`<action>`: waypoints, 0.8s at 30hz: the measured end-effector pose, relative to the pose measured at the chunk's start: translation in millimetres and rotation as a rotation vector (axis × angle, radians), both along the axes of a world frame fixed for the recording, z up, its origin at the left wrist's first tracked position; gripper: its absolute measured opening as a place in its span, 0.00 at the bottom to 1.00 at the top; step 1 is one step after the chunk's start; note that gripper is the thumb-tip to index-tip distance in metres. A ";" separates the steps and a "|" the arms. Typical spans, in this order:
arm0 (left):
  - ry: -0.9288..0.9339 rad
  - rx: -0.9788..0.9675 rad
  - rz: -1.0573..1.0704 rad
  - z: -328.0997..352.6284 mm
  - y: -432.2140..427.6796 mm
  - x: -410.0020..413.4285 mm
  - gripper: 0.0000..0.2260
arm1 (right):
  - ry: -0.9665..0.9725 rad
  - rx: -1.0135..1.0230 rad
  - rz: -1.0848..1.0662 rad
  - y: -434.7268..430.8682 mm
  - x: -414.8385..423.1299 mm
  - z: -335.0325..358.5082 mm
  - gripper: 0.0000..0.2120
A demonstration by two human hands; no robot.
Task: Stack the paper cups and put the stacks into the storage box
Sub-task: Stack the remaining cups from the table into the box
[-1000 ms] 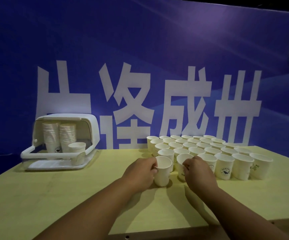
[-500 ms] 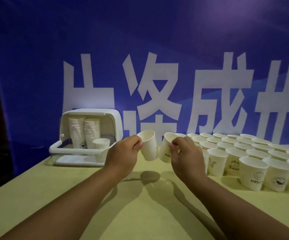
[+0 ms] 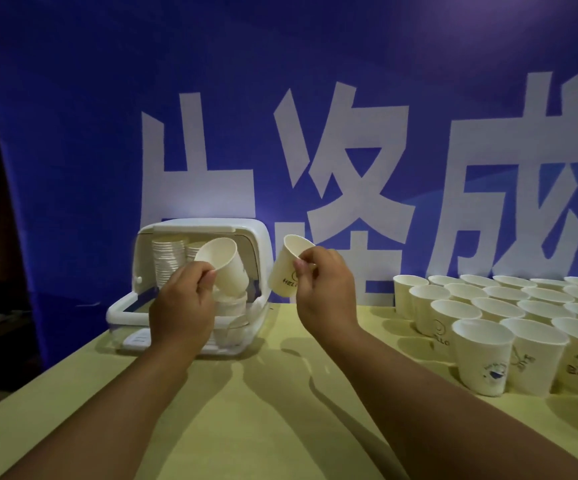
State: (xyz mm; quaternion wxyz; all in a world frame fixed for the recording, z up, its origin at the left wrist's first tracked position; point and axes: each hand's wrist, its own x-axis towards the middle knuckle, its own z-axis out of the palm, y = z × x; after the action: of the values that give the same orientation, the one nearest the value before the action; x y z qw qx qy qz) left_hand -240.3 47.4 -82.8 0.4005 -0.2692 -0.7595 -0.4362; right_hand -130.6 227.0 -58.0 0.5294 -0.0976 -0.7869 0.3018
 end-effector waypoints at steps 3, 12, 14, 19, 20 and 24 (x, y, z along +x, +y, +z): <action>0.016 -0.050 0.058 0.5 -4.4 -7.8 0.06 | 0.065 -0.072 0.024 -10.6 -26.7 8.2 0.04; -0.221 -0.292 0.029 -3.0 -3.7 -17.6 0.07 | 0.138 -0.183 0.055 -33.8 -60.3 5.8 0.07; -0.294 -0.308 -0.049 -4.3 -1.9 -18.1 0.06 | 0.131 -0.152 0.068 -32.6 -59.4 4.4 0.07; -0.298 -0.387 -0.119 -4.7 0.1 -9.9 0.04 | 0.087 -0.079 0.139 -40.0 -58.3 6.9 0.03; -0.311 -0.376 -0.120 -5.2 0.2 -9.4 0.03 | 0.058 -0.059 0.152 -41.4 -58.9 6.5 0.03; -0.434 -0.187 -0.194 -8.8 -2.8 -10.7 0.20 | -0.065 0.019 0.184 -42.9 -60.2 8.1 0.03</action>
State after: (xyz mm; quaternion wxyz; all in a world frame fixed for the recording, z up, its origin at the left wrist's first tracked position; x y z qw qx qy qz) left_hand -250.9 44.6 -91.6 0.1578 -0.2769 -0.8352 -0.4481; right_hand -190.8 184.1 -49.9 0.4746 -0.0296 -0.8120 0.3385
